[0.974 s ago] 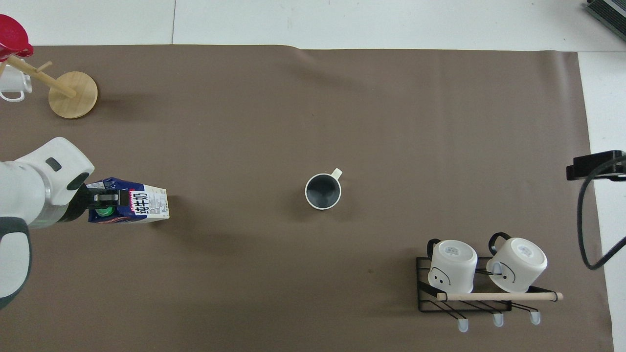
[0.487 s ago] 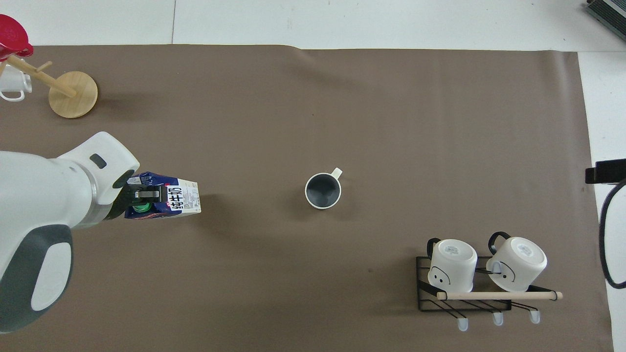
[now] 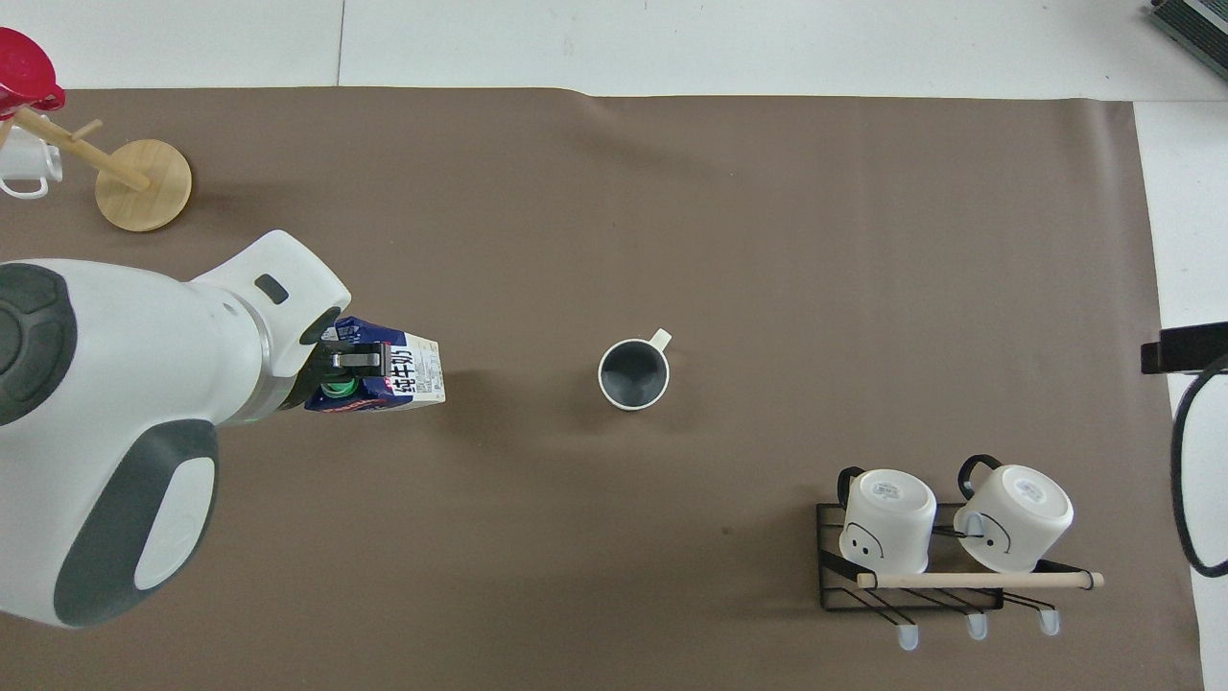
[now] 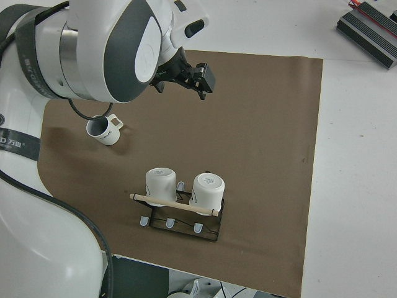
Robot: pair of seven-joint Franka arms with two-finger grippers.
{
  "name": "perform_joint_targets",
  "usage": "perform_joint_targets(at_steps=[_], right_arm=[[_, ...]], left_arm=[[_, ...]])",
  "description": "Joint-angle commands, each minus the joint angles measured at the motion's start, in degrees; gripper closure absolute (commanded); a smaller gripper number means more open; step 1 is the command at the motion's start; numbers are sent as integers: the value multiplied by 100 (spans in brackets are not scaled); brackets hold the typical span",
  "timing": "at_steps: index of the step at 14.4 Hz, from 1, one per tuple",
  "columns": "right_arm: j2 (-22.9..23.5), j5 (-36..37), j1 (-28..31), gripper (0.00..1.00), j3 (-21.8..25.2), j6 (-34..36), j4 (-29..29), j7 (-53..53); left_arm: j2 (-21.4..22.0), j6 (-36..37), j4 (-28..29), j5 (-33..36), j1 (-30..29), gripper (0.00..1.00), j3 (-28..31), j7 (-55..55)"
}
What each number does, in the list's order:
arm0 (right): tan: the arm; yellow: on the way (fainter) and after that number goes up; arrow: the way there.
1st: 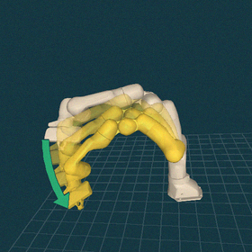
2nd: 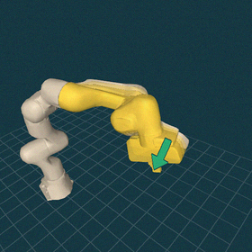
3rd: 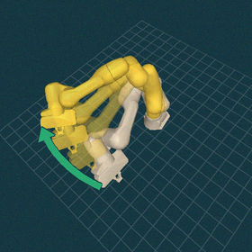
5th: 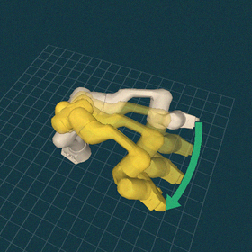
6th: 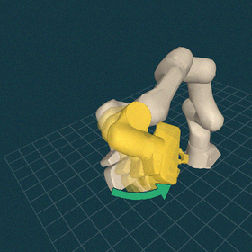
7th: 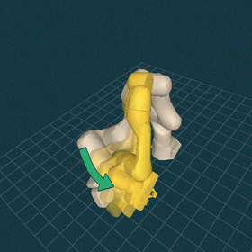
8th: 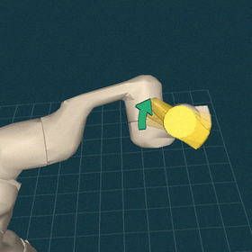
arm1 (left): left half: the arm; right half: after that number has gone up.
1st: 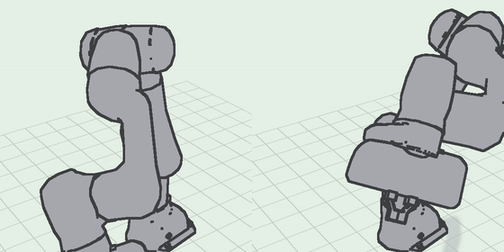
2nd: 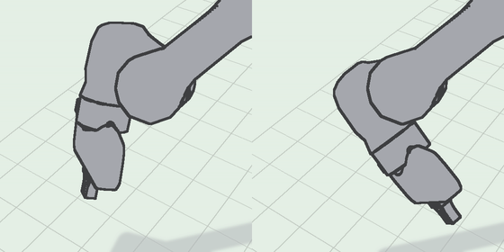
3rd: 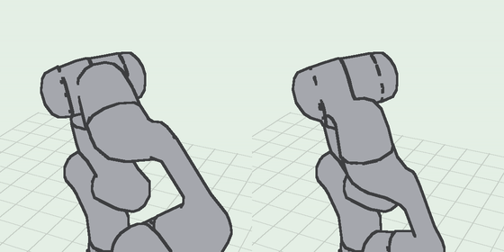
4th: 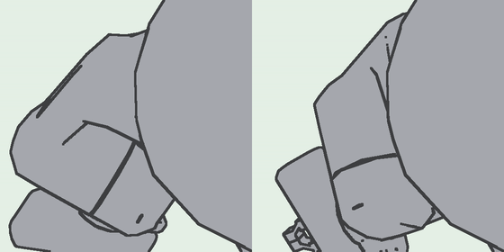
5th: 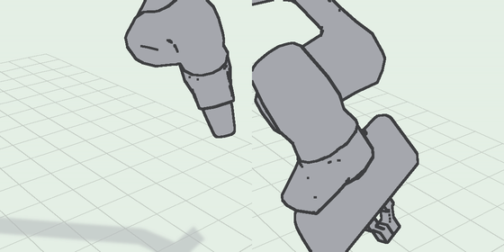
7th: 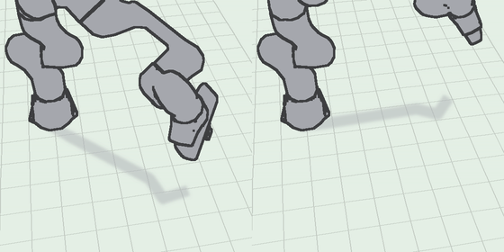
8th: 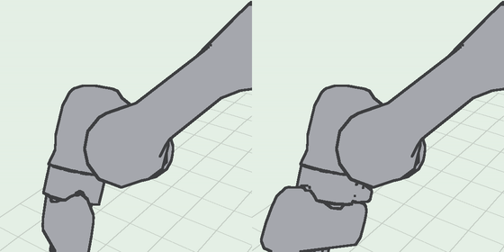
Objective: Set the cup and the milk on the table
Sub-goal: 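Lift the carton with the left gripper and carry it toward the mug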
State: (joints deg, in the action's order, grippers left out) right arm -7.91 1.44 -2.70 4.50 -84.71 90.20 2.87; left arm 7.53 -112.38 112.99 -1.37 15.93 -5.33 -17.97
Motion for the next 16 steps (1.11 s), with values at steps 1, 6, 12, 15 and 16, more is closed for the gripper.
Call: perform_joint_targets(at_steps=[1,6,12,15,16], right_arm=[[106,-30,32,0,15,77,41,91],[158,-48,50,0,33,183,147,91],[27,-56,32,0,16,148,77,74],[27,-57,32,0,-2,156,77,74],[27,-57,32,0,7,156,77,74]], left_arm=[[-163,93,-146,-3,226,46,85,-84],[-383,-249,-163,-3,323,46,85,-207],[-787,-505,-382,32,736,47,85,-752],[-989,-504,-488,102,1052,47,85,-1120],[-1033,-513,-489,172,1149,47,85,-1173]])
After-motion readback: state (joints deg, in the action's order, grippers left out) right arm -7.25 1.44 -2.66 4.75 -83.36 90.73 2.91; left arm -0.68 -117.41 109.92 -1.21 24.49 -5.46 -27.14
